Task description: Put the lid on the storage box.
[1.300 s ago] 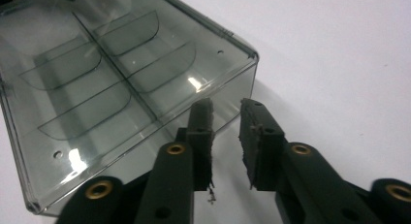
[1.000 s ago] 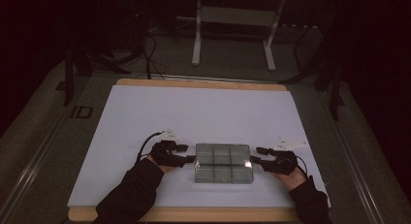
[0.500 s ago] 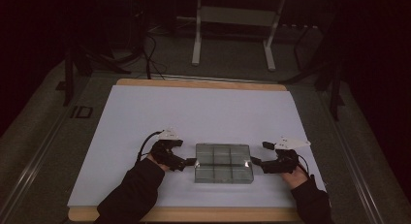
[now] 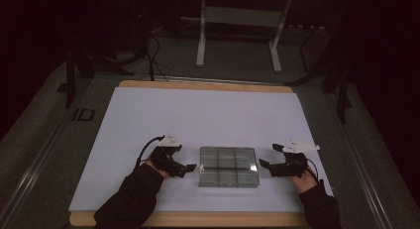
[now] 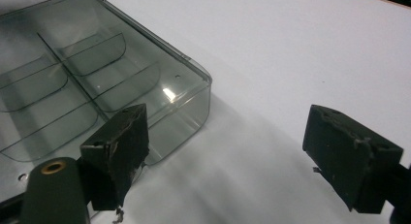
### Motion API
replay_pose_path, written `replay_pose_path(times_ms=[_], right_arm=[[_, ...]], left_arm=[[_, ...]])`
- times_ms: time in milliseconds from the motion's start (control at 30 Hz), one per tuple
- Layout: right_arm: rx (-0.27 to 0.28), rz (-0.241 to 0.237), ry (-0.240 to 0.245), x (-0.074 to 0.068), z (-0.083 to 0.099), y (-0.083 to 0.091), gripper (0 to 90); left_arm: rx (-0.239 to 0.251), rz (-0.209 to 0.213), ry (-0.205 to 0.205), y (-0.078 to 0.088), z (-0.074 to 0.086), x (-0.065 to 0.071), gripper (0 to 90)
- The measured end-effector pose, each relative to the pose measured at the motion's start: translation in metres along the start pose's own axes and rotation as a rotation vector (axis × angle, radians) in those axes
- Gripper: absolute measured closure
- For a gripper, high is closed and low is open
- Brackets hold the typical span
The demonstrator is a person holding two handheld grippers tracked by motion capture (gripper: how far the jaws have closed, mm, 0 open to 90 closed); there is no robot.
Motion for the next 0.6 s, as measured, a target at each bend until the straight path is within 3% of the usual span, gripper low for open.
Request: replay_pose_path(times_ms=[333, 600], right_arm=[[-0.008, 0.011, -0.012, 0.001, 0.011, 0.01, 16.6], [-0.028, 0.016, -0.016, -0.002, 0.025, 0.018, 16.5]], left_arm=[[-0.021, -0.027, -0.003, 0.014, 0.018, -0.007, 2.7], [-0.009, -0.043, 0.022, 0.029, 0.032, -0.013, 2.7]])
Point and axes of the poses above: each handheld gripper's, and its own axes: y roughly backward along the jaws, z roughly out of its underside, x roughly to its right, the point moved 10 cm from there along -y, roughly forward along the jaws, and after that the axes turned 11 degrees about y, right-handed, at the moved point
